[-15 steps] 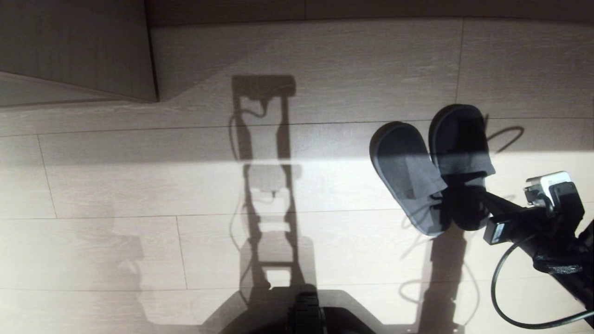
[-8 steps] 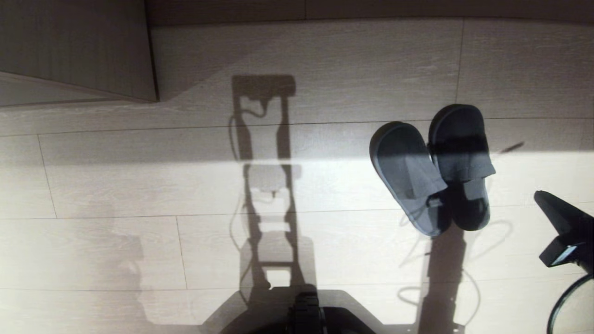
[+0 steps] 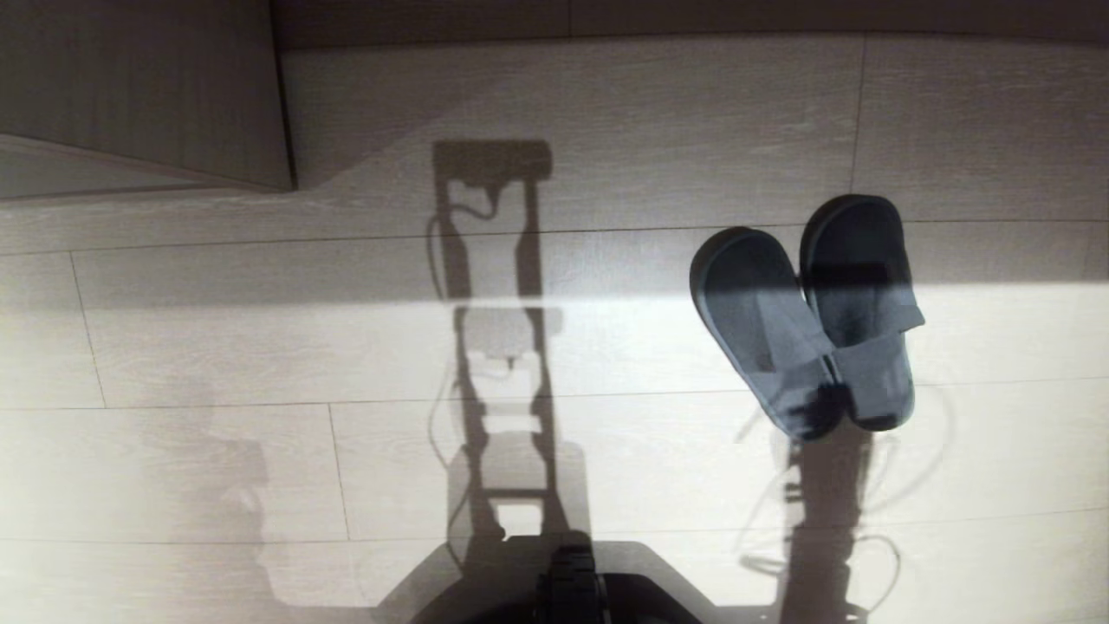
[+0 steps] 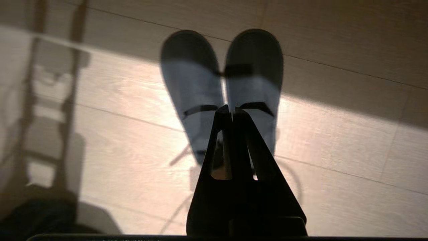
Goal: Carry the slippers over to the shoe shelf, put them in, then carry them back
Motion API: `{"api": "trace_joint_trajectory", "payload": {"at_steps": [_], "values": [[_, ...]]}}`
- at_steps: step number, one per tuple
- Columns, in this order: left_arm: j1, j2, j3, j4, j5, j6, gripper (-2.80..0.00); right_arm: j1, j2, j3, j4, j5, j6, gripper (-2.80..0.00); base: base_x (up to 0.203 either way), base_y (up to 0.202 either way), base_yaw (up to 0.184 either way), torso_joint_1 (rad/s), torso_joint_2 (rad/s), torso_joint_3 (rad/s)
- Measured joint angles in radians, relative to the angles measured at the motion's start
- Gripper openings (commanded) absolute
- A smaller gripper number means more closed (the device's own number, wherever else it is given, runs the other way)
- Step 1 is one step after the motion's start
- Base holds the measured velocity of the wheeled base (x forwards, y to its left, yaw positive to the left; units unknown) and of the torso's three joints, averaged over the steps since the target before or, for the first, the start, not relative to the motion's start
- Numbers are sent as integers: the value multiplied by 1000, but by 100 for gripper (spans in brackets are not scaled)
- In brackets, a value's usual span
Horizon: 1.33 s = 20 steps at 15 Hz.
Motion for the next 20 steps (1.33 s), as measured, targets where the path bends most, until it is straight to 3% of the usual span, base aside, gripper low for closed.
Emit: {"api": "trace_joint_trajectory", "payload": {"at_steps": [3, 5, 8, 14, 20], "values": [[0, 0, 0, 0, 0, 0, -280, 12, -283, -28, 398, 24, 22, -280, 0, 0, 0, 0, 0, 0], [0, 0, 0, 0, 0, 0, -280, 17, -386, 53, 555, -45, -8, -280, 0, 0, 0, 0, 0, 0], [0, 0, 0, 0, 0, 0, -280, 20, -443, 111, 636, -153, 25, -280, 0, 0, 0, 0, 0, 0], [0, 0, 0, 0, 0, -4, -280, 21, -467, 120, 671, -163, 88, -280, 0, 0, 0, 1, 2, 53], [0, 0, 0, 0, 0, -4, -280, 21, -469, 120, 670, -174, 96, -280, 0, 0, 0, 2, 2, 196]]}}
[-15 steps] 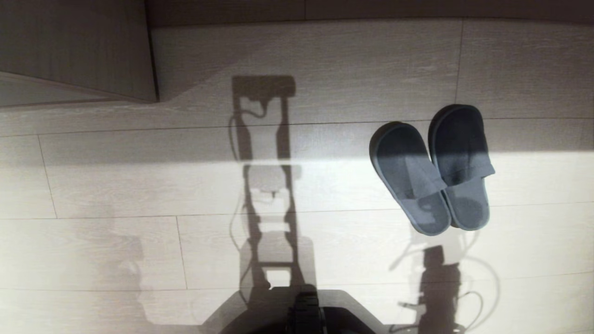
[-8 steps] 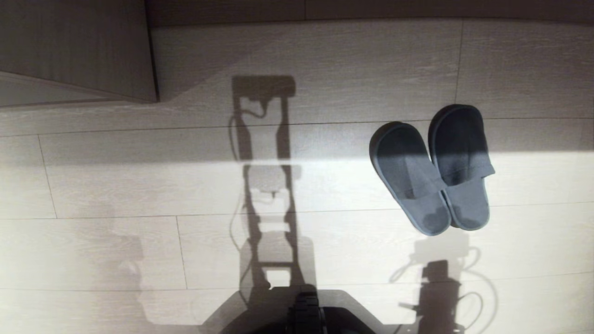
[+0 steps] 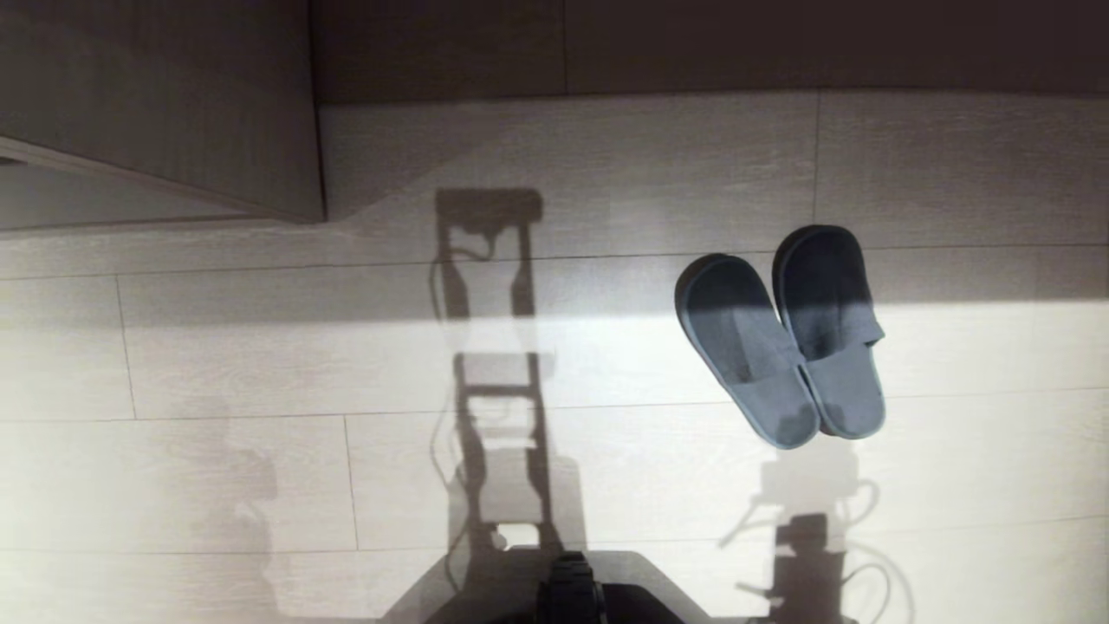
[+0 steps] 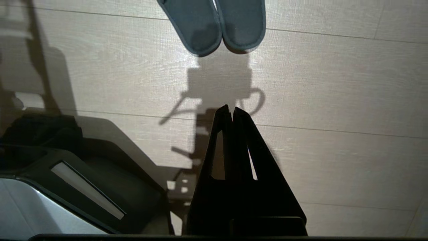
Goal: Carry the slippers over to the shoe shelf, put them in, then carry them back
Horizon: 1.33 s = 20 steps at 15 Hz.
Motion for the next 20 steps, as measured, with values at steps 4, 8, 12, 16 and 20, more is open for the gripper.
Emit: {"api": "trace_joint_trajectory", "payload": {"at_steps": [4, 8, 12, 16, 20], "values": [[0, 0, 0, 0, 0, 0, -280, 0, 0, 0, -1, 2, 6, -280, 0, 0, 0, 1, 1, 201], [0, 0, 0, 0, 0, 0, -280, 0, 0, 0, -1, 3, 8, -280, 0, 0, 0, 2, 3, 202], [0, 0, 0, 0, 0, 0, -280, 0, 0, 0, -1, 3, 8, -280, 0, 0, 0, -1, 1, 199], [0, 0, 0, 0, 0, 0, -280, 0, 1, 0, 0, 3, 8, -280, 0, 0, 0, -2, 4, 202], [0, 0, 0, 0, 0, 0, -280, 0, 1, 0, 0, 3, 9, -280, 0, 0, 0, 2, 2, 200]]}}
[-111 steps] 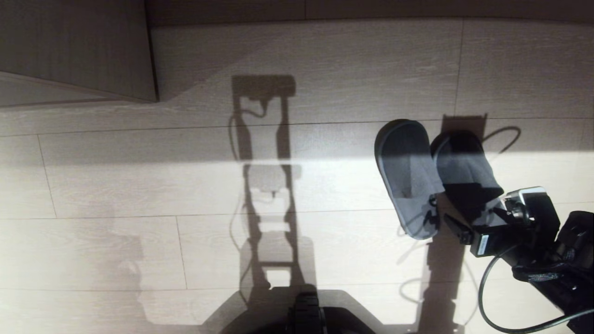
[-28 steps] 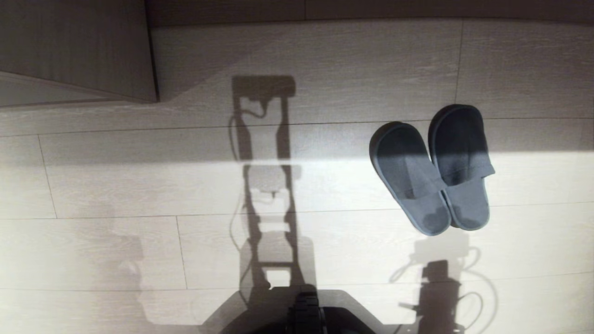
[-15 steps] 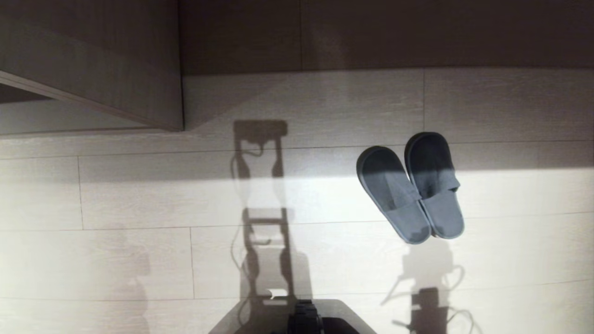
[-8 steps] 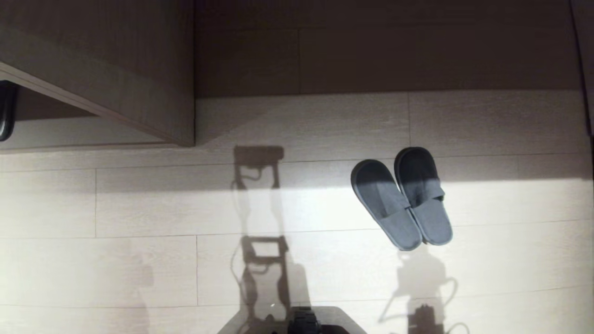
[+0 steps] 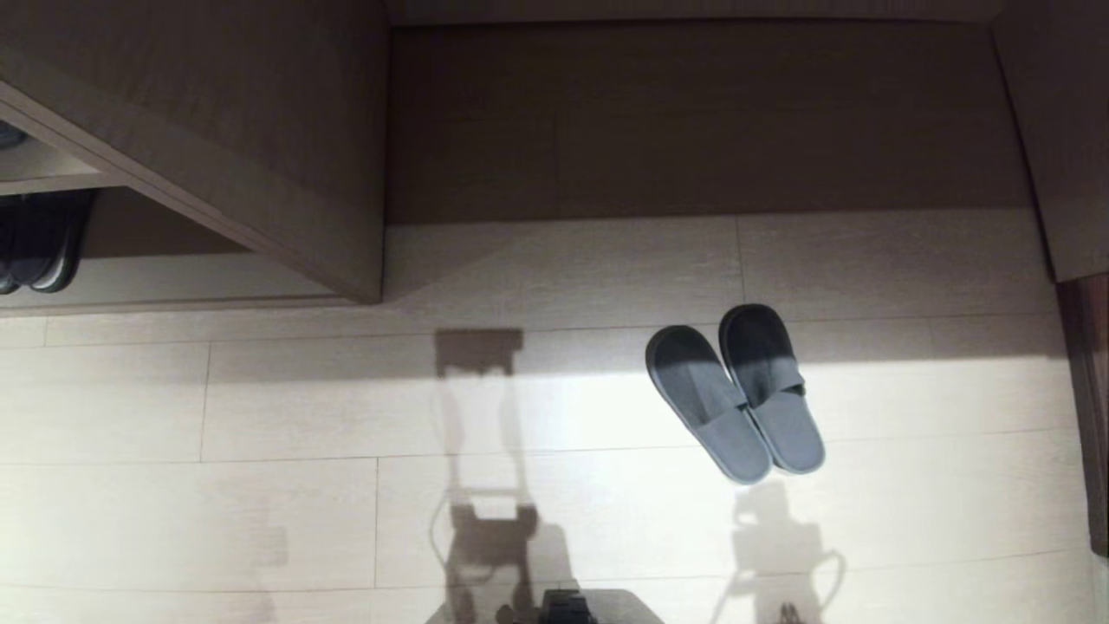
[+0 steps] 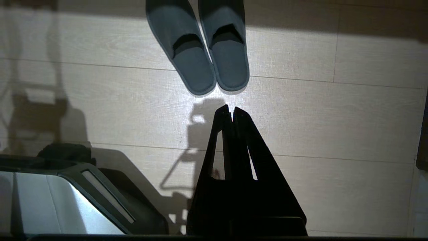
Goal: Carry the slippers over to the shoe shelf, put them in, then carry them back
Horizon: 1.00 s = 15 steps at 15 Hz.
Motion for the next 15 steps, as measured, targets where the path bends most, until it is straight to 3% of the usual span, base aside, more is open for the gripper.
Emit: {"api": "trace_joint_trajectory", "payload": {"at_steps": [15], "values": [[0, 0, 0, 0, 0, 0, -280, 0, 2, 0, 0, 0, -1, -280, 0, 0, 0, 1, 1, 202]]}}
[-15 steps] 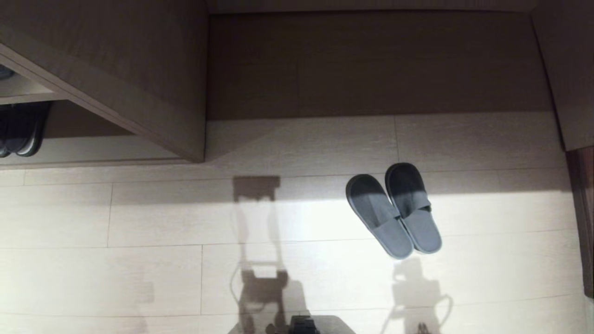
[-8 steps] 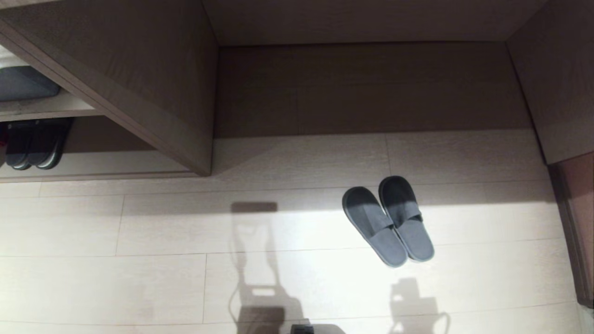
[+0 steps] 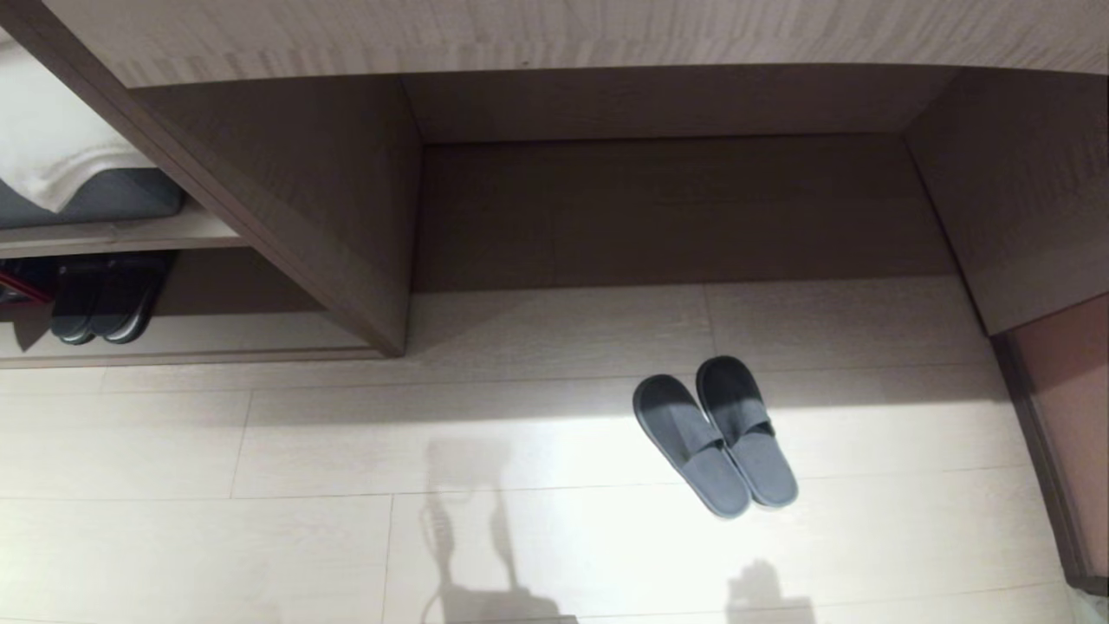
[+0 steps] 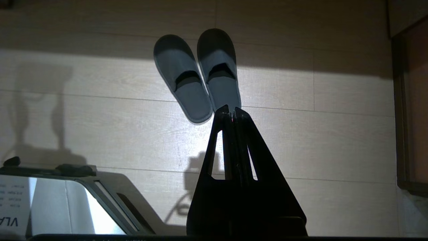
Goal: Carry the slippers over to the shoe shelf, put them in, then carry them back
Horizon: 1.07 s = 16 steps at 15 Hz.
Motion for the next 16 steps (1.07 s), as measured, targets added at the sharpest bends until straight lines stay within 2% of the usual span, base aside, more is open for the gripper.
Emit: {"api": "trace_joint_trajectory", "payload": {"at_steps": [16], "values": [[0, 0, 0, -1, -1, -1, -280, 0, 0, 0, 0, 0, 0, -280, 0, 0, 0, 3, 3, 202]]}}
